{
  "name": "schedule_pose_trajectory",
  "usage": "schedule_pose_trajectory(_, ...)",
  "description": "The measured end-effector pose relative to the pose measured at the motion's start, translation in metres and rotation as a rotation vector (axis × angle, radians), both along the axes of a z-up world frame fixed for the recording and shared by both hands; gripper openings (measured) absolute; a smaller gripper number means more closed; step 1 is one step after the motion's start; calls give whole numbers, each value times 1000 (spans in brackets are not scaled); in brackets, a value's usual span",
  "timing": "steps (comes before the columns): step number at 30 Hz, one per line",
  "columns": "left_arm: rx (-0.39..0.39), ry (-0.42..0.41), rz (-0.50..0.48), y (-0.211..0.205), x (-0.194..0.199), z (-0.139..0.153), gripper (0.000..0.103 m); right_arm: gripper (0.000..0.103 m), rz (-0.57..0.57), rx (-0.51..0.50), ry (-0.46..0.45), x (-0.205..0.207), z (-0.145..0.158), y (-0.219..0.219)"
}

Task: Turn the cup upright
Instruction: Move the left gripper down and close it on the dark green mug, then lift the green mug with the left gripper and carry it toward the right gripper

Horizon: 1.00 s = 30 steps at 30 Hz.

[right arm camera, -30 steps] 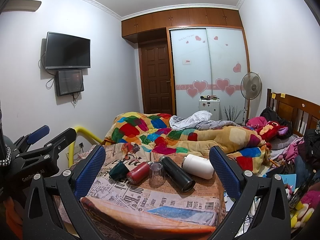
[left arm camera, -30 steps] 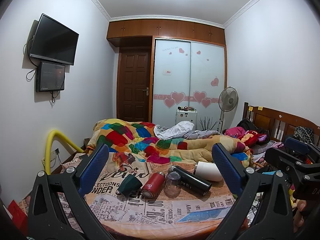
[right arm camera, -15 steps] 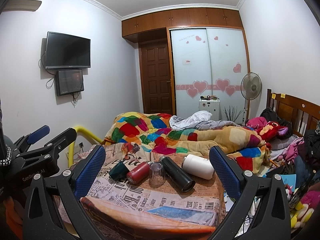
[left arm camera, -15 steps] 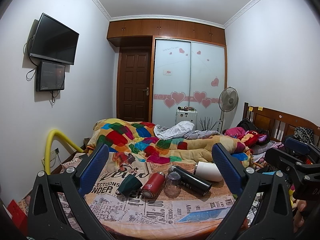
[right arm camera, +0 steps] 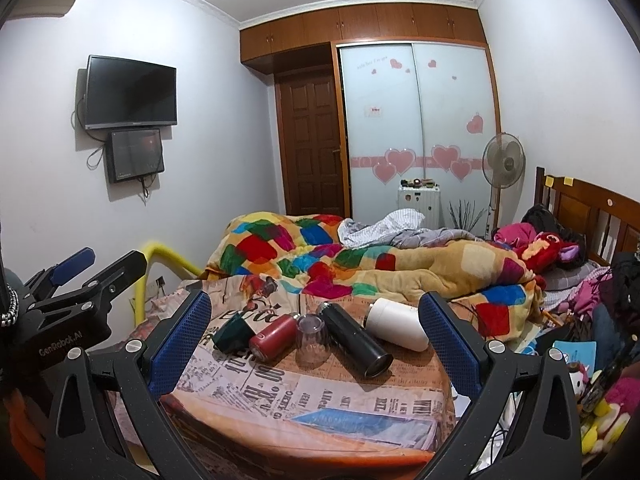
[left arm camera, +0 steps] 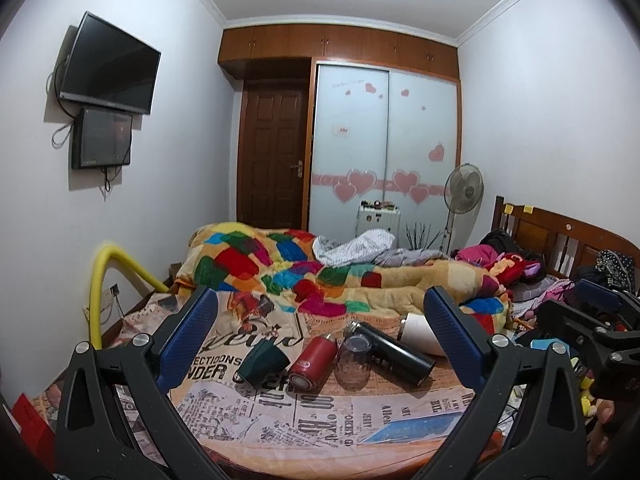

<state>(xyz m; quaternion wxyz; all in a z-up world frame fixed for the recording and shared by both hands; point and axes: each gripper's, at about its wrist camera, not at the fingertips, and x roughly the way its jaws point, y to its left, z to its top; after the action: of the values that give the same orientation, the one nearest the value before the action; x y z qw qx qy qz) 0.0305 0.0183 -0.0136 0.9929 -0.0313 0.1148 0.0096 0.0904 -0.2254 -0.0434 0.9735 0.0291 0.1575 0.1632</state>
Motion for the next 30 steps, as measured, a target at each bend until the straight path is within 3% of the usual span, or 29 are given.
schedule_pose_trajectory(6, -17, 133, 41, 22, 47, -36, 103, 103, -7, -10, 45, 20, -15, 3)
schedule_pose_trajectory(17, -23, 556, 30, 83, 188, -163, 102, 103, -39, -34, 170, 66, -51, 4)
schedule_pose_trajectory(22, -26, 657, 0, 101, 225, -202, 91, 103, -56, -46, 227, 85, -65, 5)
schedule_pose_trajectory(26, -39, 689, -47, 107, 244, -219, 89, 103, -62, -51, 268, 99, -77, 8)
schedule_pose_trajectory(30, -51, 717, -87, 111, 260, -233, 80, 103, -63, -58, 290, 109, -83, 13)
